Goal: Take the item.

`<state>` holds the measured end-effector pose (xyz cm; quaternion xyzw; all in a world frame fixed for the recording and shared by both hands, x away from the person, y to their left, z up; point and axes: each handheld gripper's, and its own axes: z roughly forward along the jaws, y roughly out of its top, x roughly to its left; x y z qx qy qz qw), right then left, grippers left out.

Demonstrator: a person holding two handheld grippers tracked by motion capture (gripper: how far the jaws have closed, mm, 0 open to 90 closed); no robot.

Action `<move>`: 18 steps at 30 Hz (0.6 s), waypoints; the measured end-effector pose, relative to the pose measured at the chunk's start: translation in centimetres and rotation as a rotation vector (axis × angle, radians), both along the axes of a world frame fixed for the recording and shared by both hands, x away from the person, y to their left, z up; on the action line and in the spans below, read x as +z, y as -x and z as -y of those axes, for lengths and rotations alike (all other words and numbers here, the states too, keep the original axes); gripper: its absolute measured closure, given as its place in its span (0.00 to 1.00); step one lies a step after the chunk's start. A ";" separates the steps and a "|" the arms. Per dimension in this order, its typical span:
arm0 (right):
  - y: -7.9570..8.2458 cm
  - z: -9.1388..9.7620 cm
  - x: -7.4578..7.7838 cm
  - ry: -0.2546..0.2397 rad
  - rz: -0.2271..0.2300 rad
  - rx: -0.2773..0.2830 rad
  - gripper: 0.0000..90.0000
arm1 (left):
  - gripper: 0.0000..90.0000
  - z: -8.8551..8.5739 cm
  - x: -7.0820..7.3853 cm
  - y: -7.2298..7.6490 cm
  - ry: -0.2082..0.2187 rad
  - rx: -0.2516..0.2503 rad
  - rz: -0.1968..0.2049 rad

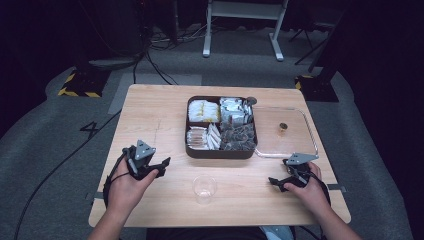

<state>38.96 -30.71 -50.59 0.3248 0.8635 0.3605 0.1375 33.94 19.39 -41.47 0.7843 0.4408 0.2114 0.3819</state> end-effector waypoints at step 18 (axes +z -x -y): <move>0.0 0.0 0.0 -0.002 0.000 0.005 0.01 | 0.41 2.9 3.6 -6.0 0.055 -0.145 -0.021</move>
